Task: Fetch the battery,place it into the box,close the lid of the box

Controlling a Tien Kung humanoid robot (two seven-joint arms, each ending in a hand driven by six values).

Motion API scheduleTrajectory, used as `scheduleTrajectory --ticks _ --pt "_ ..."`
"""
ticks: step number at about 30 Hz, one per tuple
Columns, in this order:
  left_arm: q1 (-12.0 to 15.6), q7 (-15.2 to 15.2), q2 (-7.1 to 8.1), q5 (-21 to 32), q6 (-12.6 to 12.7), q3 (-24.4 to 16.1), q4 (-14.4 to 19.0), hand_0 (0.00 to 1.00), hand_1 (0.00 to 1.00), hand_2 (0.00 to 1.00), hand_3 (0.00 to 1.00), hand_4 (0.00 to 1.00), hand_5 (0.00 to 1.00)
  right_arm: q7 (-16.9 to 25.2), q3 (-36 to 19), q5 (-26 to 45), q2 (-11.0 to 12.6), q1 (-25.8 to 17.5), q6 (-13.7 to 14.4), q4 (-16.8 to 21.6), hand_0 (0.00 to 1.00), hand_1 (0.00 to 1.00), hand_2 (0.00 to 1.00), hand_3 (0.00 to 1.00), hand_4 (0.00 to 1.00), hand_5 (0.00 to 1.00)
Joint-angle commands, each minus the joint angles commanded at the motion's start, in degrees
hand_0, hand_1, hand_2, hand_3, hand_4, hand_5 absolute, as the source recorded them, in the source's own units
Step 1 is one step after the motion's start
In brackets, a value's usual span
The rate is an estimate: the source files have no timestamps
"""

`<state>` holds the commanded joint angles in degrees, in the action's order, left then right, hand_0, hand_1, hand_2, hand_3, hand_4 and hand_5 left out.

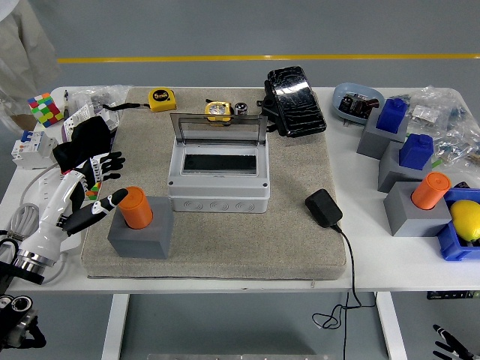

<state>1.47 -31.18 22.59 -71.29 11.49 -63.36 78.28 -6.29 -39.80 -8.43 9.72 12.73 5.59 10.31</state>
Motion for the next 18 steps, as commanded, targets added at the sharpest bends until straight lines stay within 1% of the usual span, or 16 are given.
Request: scheduleTrajectory --ticks 4,5,10,11,16,17,18 --pt "-0.8 -0.1 -0.54 -0.7 0.6 1.3 -0.9 0.705 0.807 0.838 0.841 0.998 0.354 0.2 0.5 0.5 0.0 0.1 0.0 0.0 0.624 0.691 0.670 0.551 0.918 0.490" --pt "-1.0 -0.1 -0.66 -0.7 0.8 1.6 -1.3 0.688 0.790 0.808 0.817 0.998 0.185 0.2 0.5 0.5 0.0 0.2 0.0 0.0 0.625 0.691 0.670 0.552 0.919 0.490" --pt "-2.2 -0.5 -1.14 -1.3 1.5 2.8 -2.7 0.688 0.790 0.808 0.817 0.998 0.185 0.2 0.5 0.6 0.0 0.2 0.0 0.0 0.625 0.691 0.670 0.552 0.919 0.490" --pt "-2.4 -0.7 -1.22 -1.5 1.7 3.1 -2.9 0.650 0.744 0.766 0.798 0.998 0.069 0.2 0.5 0.7 0.0 0.2 0.0 0.0 0.624 0.691 0.671 0.551 0.919 0.490" --pt "-3.0 -1.4 -1.67 -1.1 2.2 4.3 -3.7 0.650 0.744 0.766 0.798 0.998 0.069 0.1 0.3 0.5 -0.1 0.1 -0.1 0.0 0.624 0.691 0.671 0.551 0.919 0.490" --pt "-3.1 -1.6 -1.79 -1.0 2.3 4.5 -3.9 0.576 0.690 0.713 0.748 0.998 0.002 0.1 0.3 0.4 -0.1 0.1 -0.1 0.0 0.625 0.691 0.670 0.551 0.919 0.490" --pt "-3.1 -1.8 -1.89 -0.8 2.4 4.6 -4.0 0.576 0.690 0.713 0.748 0.998 0.002 0.1 0.3 0.4 -0.1 0.1 -0.1 0.0 0.625 0.691 0.670 0.551 0.919 0.490"
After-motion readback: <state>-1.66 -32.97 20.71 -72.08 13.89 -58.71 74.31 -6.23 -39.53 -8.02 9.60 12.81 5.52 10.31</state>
